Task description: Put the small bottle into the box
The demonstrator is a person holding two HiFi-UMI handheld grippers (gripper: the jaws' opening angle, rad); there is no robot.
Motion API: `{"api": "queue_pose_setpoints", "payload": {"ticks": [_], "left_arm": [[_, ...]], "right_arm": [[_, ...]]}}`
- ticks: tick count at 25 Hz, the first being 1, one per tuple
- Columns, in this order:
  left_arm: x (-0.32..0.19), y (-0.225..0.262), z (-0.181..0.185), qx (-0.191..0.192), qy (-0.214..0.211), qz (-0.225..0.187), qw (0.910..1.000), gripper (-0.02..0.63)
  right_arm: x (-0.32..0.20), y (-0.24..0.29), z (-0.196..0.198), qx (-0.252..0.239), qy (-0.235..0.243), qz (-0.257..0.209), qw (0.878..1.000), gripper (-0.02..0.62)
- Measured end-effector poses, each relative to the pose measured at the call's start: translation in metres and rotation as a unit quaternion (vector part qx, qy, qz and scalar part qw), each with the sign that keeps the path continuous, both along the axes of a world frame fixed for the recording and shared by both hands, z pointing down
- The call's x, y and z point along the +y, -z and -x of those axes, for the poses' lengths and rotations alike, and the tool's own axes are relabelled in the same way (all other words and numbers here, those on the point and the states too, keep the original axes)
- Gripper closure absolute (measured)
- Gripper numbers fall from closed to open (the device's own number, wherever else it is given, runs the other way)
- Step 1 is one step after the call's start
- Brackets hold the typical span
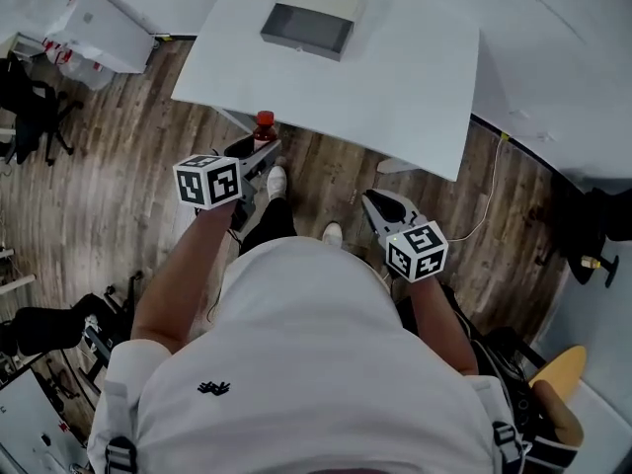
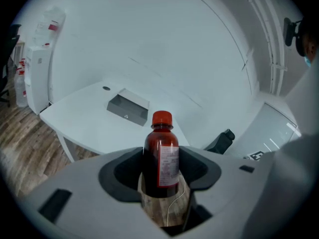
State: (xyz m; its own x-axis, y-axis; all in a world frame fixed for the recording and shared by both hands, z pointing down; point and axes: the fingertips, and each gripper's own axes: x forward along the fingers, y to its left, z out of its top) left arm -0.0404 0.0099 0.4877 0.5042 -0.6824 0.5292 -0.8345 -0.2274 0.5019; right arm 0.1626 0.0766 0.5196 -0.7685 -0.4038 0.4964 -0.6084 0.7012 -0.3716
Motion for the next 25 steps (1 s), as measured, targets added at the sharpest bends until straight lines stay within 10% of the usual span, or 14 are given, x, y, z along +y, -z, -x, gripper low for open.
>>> {"api": "queue_pose_setpoints", "payload": {"ticks": [15, 25], "left_arm": [[-0.216, -0.016, 0.055, -0.018, -0.089, 0.039, 0.9951, 0.383], [-0.297, -0.063, 0.035, -0.055, -0.058, 0.095, 0.9923, 0.383]], "right_arm": [[-0.118, 0.021, 0.1, -0.004, -0.126, 0.019, 0.992, 0.558], [-0.184, 0.03, 0.048, -0.012, -0.141, 0.012, 0.99, 0.561]]}}
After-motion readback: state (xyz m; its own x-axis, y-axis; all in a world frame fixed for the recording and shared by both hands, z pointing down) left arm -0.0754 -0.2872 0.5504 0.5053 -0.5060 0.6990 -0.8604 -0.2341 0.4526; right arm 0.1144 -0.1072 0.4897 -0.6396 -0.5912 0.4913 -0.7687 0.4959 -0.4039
